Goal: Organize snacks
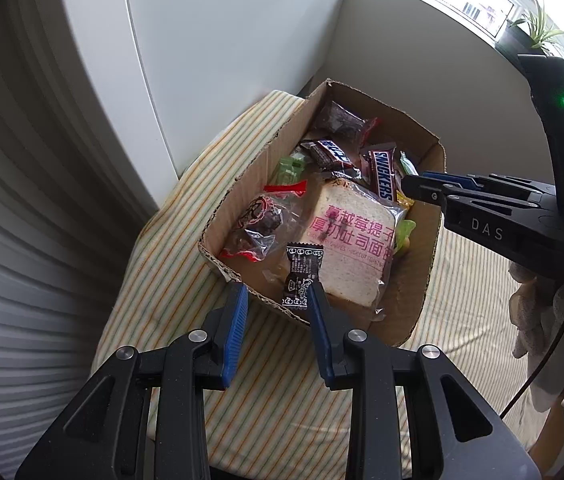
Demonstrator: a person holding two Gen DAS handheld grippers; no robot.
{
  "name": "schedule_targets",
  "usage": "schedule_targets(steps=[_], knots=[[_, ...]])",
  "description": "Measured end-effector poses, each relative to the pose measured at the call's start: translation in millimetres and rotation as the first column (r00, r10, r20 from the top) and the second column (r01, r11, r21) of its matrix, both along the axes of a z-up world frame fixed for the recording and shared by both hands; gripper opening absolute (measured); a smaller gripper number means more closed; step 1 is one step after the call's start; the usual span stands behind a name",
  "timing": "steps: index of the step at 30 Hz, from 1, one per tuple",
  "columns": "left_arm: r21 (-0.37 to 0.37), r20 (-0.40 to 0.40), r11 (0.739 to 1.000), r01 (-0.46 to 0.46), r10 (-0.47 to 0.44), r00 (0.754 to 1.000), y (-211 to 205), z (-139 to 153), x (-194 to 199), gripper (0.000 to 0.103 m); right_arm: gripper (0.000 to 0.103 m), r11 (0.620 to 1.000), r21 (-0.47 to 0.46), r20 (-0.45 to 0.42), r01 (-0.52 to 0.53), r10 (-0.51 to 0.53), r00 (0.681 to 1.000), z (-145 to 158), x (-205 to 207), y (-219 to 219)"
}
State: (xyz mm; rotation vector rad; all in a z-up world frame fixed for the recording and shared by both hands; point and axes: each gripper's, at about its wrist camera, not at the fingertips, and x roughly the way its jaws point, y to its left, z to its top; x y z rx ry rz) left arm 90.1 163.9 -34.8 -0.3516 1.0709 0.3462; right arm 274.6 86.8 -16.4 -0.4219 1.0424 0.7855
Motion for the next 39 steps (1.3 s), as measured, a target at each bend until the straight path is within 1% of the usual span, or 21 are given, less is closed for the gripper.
schedule_targets(steps=[9, 15, 16, 17, 18, 20, 21, 24, 25, 26, 28, 31, 33, 34, 35, 39], knots=[[0.005, 0.002, 1.000, 0.010, -0.010, 1.000, -4, 2, 2, 0.029, 0.031, 1.000, 0.007, 0.004, 0.006, -0.006, 1.000, 4, 1, -5], [0.011, 0.008, 1.000, 0.012, -0.012, 1.000, -6, 6, 4, 0.029, 0.033, 1.000, 0.025, 0.014, 0.013, -0.013, 1.000, 16, -4, -16], [0.012, 0.010, 1.000, 0.012, -0.012, 1.000, -7, 7, 4, 0.029, 0.037, 0.999, 0.030, 0.017, 0.015, -0.015, 1.000, 18, -5, -18], [0.012, 0.012, 1.000, 0.013, -0.013, 1.000, -7, 8, 4, 0.029, 0.044, 0.999, 0.034, 0.023, 0.017, -0.018, 1.000, 20, -7, -21], [0.014, 0.014, 1.000, 0.012, -0.013, 1.000, -9, 10, 3, 0.030, 0.047, 0.999, 0.039, 0.029, 0.020, -0.022, 0.999, 23, -8, -24], [0.017, 0.024, 1.000, 0.014, -0.014, 1.000, -11, 13, 2, 0.041, 0.049, 0.998, 0.051, 0.033, 0.026, -0.028, 0.999, 27, -11, -30], [0.020, 0.030, 1.000, 0.015, -0.015, 0.999, -12, 14, 2, 0.043, 0.049, 0.998, 0.057, 0.035, 0.029, -0.031, 0.999, 30, -13, -34], [0.040, 0.039, 0.999, 0.020, -0.021, 0.999, -17, 19, 0, 0.045, 0.049, 0.997, 0.072, 0.041, 0.036, -0.039, 0.998, 34, -18, -46], [0.046, 0.040, 0.999, 0.019, -0.021, 0.999, -18, 20, -1, 0.048, 0.051, 0.996, 0.075, 0.042, 0.039, -0.043, 0.998, 35, -19, -50], [0.049, 0.043, 0.999, 0.018, -0.020, 0.999, -19, 22, -2, 0.050, 0.056, 0.996, 0.081, 0.043, 0.043, -0.046, 0.998, 36, -20, -53], [0.052, 0.048, 0.999, 0.012, -0.015, 0.999, -19, 24, -4, 0.051, 0.060, 0.994, 0.093, 0.046, 0.053, -0.058, 0.997, 38, -22, -59], [0.059, 0.047, 0.998, 0.006, -0.009, 0.999, -20, 26, -7, 0.051, 0.061, 0.991, 0.113, 0.043, 0.076, -0.081, 0.996, 41, -26, -69], [0.060, 0.045, 0.998, 0.000, -0.003, 0.999, -21, 27, -9, 0.052, 0.066, 0.989, 0.119, 0.041, 0.092, -0.098, 0.994, 43, -30, -72], [0.062, 0.045, 0.998, -0.003, 0.000, 0.999, -21, 27, -10, 0.055, 0.070, 0.988, 0.120, 0.045, 0.100, -0.107, 0.993, 44, -32, -74], [0.066, 0.046, 0.998, -0.006, 0.003, 0.999, -21, 27, -11, 0.059, 0.071, 0.987, 0.119, 0.050, 0.108, -0.114, 0.992, 44, -34, -75], [0.077, 0.042, 0.997, -0.008, 0.004, 0.999, -23, 26, -12, 0.061, 0.071, 0.983, 0.122, 0.042, 0.134, -0.140, 0.989, 44, -39, -82]])
